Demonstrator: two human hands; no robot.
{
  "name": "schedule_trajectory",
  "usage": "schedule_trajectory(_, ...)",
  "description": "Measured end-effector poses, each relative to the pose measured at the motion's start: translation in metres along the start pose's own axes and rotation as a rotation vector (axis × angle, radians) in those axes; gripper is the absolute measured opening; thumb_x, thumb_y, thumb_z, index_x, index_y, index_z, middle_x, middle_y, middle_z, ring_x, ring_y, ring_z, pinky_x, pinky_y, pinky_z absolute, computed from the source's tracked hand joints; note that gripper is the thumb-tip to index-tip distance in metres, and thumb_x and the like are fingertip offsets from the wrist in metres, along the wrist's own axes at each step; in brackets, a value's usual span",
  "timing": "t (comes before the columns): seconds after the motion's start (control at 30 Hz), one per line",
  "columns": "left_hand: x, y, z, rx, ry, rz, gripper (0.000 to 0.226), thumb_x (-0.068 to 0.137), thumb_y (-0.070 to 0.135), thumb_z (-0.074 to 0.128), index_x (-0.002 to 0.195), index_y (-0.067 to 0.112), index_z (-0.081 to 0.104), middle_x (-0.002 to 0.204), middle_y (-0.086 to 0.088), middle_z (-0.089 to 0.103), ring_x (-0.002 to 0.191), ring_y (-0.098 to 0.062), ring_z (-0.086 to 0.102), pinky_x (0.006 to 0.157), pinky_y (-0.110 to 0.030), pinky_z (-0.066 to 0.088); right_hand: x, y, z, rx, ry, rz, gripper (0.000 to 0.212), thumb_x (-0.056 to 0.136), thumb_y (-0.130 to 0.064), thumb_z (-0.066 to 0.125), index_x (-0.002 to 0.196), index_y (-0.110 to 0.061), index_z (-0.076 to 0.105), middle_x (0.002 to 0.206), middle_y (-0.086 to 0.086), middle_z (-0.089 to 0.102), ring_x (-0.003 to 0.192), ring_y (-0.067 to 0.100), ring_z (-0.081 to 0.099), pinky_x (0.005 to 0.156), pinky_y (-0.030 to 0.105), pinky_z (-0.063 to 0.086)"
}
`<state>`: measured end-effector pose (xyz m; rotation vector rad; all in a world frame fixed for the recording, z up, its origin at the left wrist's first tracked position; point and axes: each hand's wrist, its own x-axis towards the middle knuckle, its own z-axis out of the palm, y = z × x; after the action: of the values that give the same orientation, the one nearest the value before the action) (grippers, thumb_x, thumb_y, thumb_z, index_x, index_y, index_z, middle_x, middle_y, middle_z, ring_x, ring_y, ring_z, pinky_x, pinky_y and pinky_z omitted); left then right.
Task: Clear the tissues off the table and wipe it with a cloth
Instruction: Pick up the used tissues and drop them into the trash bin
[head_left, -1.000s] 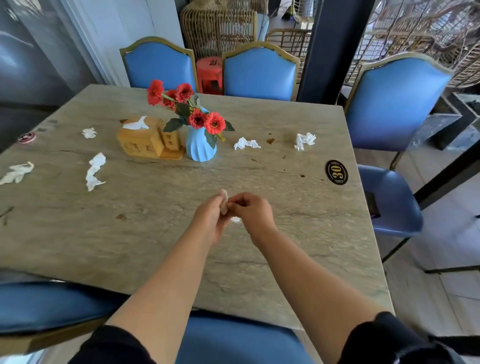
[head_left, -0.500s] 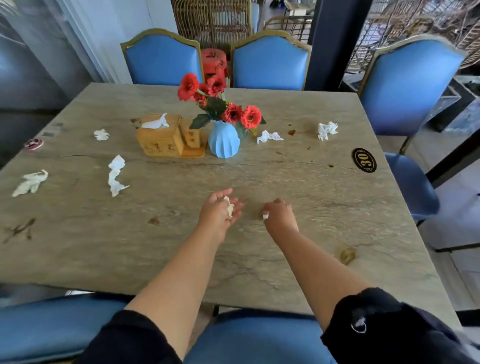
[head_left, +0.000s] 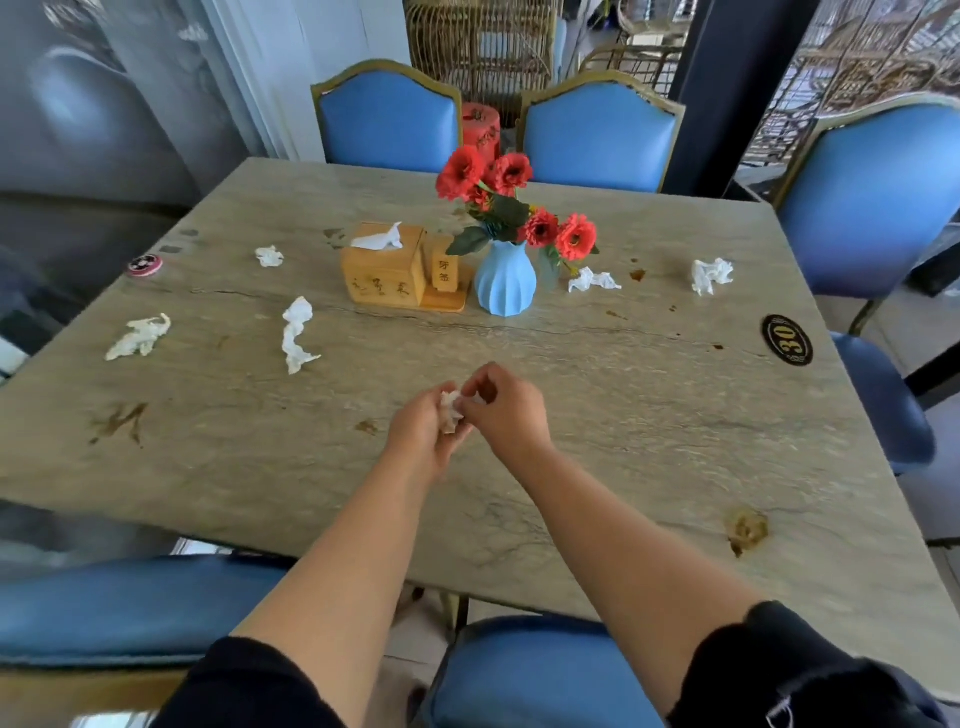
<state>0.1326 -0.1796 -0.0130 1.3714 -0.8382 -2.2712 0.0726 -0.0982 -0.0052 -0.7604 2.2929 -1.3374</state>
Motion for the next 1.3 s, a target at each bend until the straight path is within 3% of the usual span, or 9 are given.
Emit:
schedule_trajectory(0.13, 0.000, 0.029, -0.033, 0.037, -0.006, 0.098, 0.017, 0.098, 0.019, 0.048, 0.102, 0.005, 0.059, 0.080, -0.012, 0.057, 0.076, -0.018, 0.060, 0.073, -0.030, 0.053, 0.006, -0.022, 0.032, -0.075, -0.113, -0.018, 0.004, 0.082, -0.025, 0.069, 0.085, -0.027, 0.071, 0.077, -0.018, 0.062, 0.104, 0.013, 0.045, 0.075, 0.024, 0.035)
schedule_trajectory(0.23, 0.015, 0.056, -0.066, 0.101, 0.061, 0.152, 0.026, 0.096, 0.018, 0.054, 0.118, 0.004, 0.059, 0.096, -0.011, 0.061, 0.083, -0.015, 0.060, 0.061, -0.023, 0.053, 0.017, -0.043, 0.059, -0.069, -0.156, -0.071, 0.014, 0.088, -0.025, 0.062, 0.094, -0.024, 0.075, 0.093, -0.010, 0.069, 0.101, 0.011, 0.048, 0.084, 0.028, 0.040)
schedule_trajectory(0.33, 0.031, 0.093, -0.100, 0.081, 0.125, 0.170, 0.008, 0.096, 0.013, 0.054, 0.098, 0.012, 0.062, 0.090, -0.003, 0.062, 0.076, -0.011, 0.060, 0.052, -0.020, 0.050, 0.032, -0.063, 0.097, 0.028, -0.127, -0.065, 0.021, 0.091, -0.016, 0.056, 0.103, -0.022, 0.072, 0.099, -0.006, 0.063, 0.082, 0.006, 0.056, 0.076, 0.027, 0.045)
schedule_trajectory(0.5, 0.065, 0.156, -0.151, 0.081, 0.145, 0.203, 0.014, 0.097, 0.008, 0.052, 0.085, 0.016, 0.055, 0.088, -0.008, 0.063, 0.059, -0.012, 0.065, 0.055, -0.023, 0.045, 0.078, -0.087, 0.179, -0.182, -0.224, -0.066, 0.049, 0.090, -0.005, 0.052, 0.135, -0.024, 0.048, 0.138, 0.001, 0.043, 0.114, 0.018, 0.052, 0.085, 0.022, 0.040)
schedule_trajectory(0.63, 0.104, 0.192, -0.185, 0.094, 0.154, 0.162, 0.012, 0.096, 0.007, 0.052, 0.088, 0.015, 0.055, 0.110, -0.015, 0.059, 0.086, -0.022, 0.061, 0.070, -0.031, 0.053, 0.120, -0.102, 0.235, -0.513, -0.364, -0.123, 0.065, 0.091, -0.003, 0.051, 0.148, -0.025, 0.029, 0.154, 0.007, 0.023, 0.139, 0.028, 0.029, 0.108, 0.036, 0.036)
schedule_trajectory(0.8, 0.136, 0.217, -0.210, 0.075, 0.129, 0.074, 0.007, 0.094, 0.006, 0.056, 0.090, 0.012, 0.059, 0.115, -0.015, 0.054, 0.103, -0.031, 0.057, 0.069, -0.037, 0.057, 0.159, -0.107, 0.273, -0.777, -0.462, -0.101, 0.072, 0.091, -0.001, 0.047, 0.150, -0.034, 0.022, 0.161, 0.004, 0.001, 0.144, 0.035, 0.010, 0.109, 0.050, 0.036)
schedule_trajectory(1.0, 0.148, 0.222, -0.226, 0.042, 0.136, 0.037, 0.009, 0.095, 0.006, 0.055, 0.091, 0.012, 0.061, 0.103, -0.009, 0.054, 0.108, -0.031, 0.055, 0.067, -0.040, 0.058, 0.184, -0.099, 0.302, -1.036, -0.479, -0.260, 0.049, 0.089, -0.006, 0.054, 0.136, -0.016, 0.048, 0.145, 0.006, 0.038, 0.134, 0.028, 0.034, 0.109, 0.040, 0.035)
schedule_trajectory(1.2, 0.138, 0.217, -0.240, 0.056, 0.134, 0.085, 0.013, 0.097, 0.002, 0.048, 0.094, 0.012, 0.057, 0.101, -0.011, 0.057, 0.090, -0.024, 0.060, 0.072, -0.036, 0.055, 0.158, -0.104, 0.297, -0.376, -0.163, -0.021, 0.020, 0.086, 0.001, 0.054, 0.095, -0.009, 0.068, 0.100, 0.006, 0.065, 0.091, 0.024, 0.061, 0.069, 0.027, 0.048)
schedule_trajectory(1.3, 0.132, 0.217, -0.244, 0.032, 0.148, 0.077, 0.015, 0.095, 0.001, 0.050, 0.094, 0.014, 0.056, 0.096, -0.010, 0.060, 0.082, -0.021, 0.060, 0.072, -0.035, 0.055, 0.134, -0.128, 0.295, 0.161, -0.194, 0.140, 0.016, 0.084, -0.008, 0.070, 0.097, -0.014, 0.062, 0.088, 0.003, 0.066, 0.071, 0.016, 0.060, 0.059, 0.024, 0.049)
